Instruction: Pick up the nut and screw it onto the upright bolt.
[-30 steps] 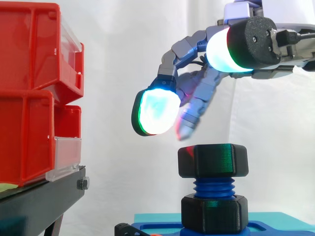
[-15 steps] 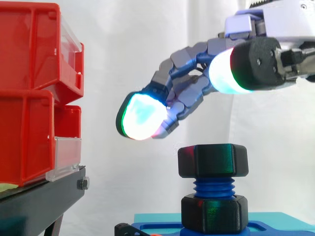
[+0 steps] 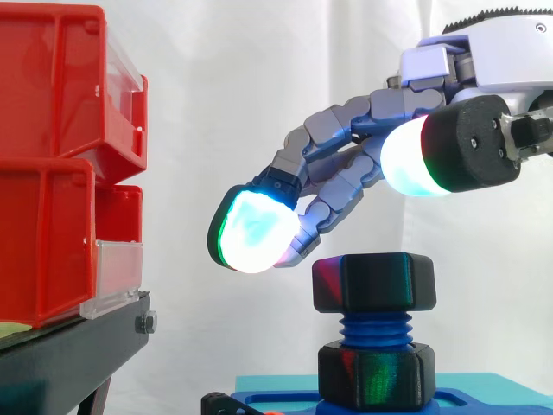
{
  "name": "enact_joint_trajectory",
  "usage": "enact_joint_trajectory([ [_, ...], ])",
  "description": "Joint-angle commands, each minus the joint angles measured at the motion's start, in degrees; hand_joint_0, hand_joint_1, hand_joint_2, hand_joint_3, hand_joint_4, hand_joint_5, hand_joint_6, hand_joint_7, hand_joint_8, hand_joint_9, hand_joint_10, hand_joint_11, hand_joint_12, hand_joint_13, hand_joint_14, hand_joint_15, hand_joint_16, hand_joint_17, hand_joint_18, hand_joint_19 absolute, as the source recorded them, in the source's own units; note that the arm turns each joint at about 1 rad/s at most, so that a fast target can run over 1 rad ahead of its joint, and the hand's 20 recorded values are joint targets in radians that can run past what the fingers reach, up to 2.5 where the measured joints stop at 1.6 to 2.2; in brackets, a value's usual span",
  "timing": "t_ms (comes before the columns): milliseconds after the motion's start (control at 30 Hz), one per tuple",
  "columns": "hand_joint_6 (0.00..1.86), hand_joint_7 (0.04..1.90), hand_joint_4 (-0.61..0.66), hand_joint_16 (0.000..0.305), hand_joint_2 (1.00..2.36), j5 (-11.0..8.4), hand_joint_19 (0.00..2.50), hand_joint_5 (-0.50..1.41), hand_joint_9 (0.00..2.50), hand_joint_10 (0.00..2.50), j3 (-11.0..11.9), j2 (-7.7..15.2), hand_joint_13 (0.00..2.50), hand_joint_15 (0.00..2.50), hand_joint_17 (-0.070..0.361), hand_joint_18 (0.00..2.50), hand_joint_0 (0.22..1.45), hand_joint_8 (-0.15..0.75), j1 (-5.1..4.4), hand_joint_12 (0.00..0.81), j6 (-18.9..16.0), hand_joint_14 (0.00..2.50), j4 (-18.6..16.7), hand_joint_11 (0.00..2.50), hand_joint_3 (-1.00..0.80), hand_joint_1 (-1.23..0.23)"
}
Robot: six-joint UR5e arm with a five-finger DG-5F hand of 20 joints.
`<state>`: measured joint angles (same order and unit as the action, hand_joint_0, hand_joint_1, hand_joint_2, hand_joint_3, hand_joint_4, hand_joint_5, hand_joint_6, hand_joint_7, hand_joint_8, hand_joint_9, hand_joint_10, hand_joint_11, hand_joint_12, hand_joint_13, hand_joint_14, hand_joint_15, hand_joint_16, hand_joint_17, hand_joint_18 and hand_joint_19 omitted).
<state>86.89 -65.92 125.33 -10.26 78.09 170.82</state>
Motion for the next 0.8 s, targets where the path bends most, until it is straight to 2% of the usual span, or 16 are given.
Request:
enact_joint_trajectory([
  [0,0.5,0.63,0.2,0.027,1.0,0.03,0.0,-0.11,0.41,0.0,0.0,0.0,0.14,0.0,0.061,0.0,0.47,0.169,-0.11,0.242,0.04,0.0,0.13,0.0,-0.5,-0.3],
  [367,0.5,0.79,0.22,0.025,1.0,0.03,0.0,-0.08,0.46,0.0,-1.06,0.0,0.19,0.0,0.057,0.0,0.48,0.199,-0.37,0.241,0.39,0.0,0.13,0.0,-0.5,-0.31],
  [767,0.5,1.04,0.26,0.022,1.0,0.3,0.0,-0.05,0.53,0.0,-1.06,0.0,0.27,0.0,0.049,0.0,0.49,0.224,0.07,0.23,0.39,0.0,0.57,0.0,-0.5,-0.3],
])
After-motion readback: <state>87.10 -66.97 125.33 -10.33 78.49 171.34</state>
